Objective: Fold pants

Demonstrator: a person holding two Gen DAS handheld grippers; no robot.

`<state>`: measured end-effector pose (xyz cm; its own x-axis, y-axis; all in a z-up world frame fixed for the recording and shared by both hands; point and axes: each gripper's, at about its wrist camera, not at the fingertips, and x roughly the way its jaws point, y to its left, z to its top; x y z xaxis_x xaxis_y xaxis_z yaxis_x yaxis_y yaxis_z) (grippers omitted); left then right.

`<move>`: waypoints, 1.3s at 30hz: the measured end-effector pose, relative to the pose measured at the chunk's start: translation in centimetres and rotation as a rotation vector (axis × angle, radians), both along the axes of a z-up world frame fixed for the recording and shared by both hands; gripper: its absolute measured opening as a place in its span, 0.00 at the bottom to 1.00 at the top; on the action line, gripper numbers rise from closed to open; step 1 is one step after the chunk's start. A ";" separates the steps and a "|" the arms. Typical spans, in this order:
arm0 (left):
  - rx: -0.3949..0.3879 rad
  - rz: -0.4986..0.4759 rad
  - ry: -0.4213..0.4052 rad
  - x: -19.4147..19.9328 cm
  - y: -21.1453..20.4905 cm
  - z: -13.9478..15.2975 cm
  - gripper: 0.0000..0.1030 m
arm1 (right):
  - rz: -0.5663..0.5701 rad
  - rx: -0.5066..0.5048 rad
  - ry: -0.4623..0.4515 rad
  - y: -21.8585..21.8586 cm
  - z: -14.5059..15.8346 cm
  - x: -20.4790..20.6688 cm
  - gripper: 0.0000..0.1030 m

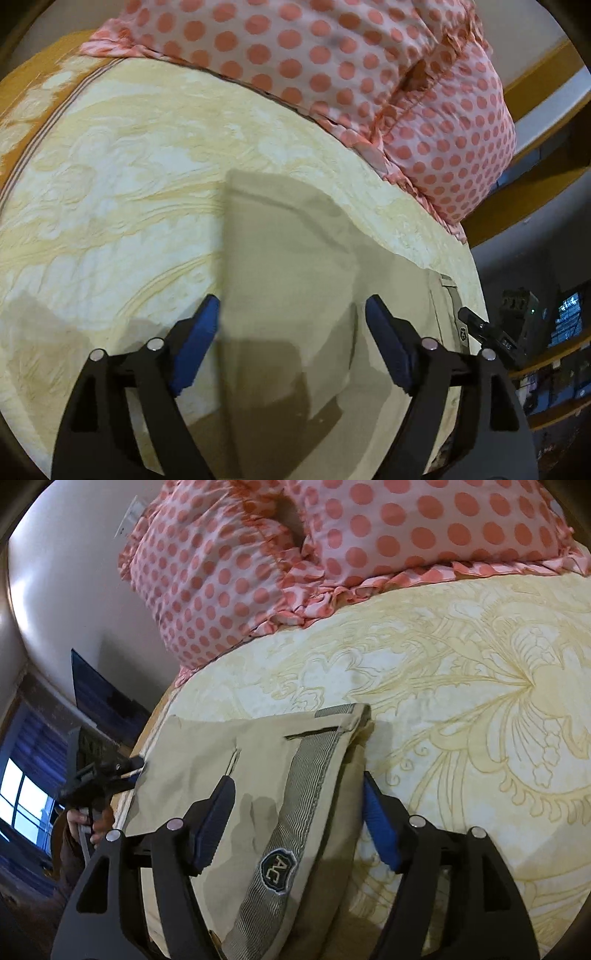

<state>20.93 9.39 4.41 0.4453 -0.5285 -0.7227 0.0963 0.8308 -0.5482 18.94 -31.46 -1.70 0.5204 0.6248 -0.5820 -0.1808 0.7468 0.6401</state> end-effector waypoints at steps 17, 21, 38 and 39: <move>0.099 -0.037 -0.164 5.8 -4.4 5.0 0.07 | -0.050 0.127 -0.046 -3.0 3.8 6.4 0.14; 0.219 0.051 -0.230 11.0 -4.7 4.6 0.10 | -0.152 0.044 -0.098 -3.2 4.3 10.2 0.16; 0.082 -0.053 -0.064 5.8 -5.1 -1.1 0.54 | -0.137 0.156 0.113 -1.3 0.4 5.7 0.83; 0.137 -0.028 -0.088 5.7 -5.1 -1.0 0.54 | -0.169 0.199 0.149 -1.9 0.3 5.5 0.82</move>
<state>26.63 4.28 3.45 0.4967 -0.4404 -0.7479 0.1630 0.8937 -0.4180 24.48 -33.39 -1.43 0.5446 0.6465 -0.5343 0.0422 0.6151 0.7873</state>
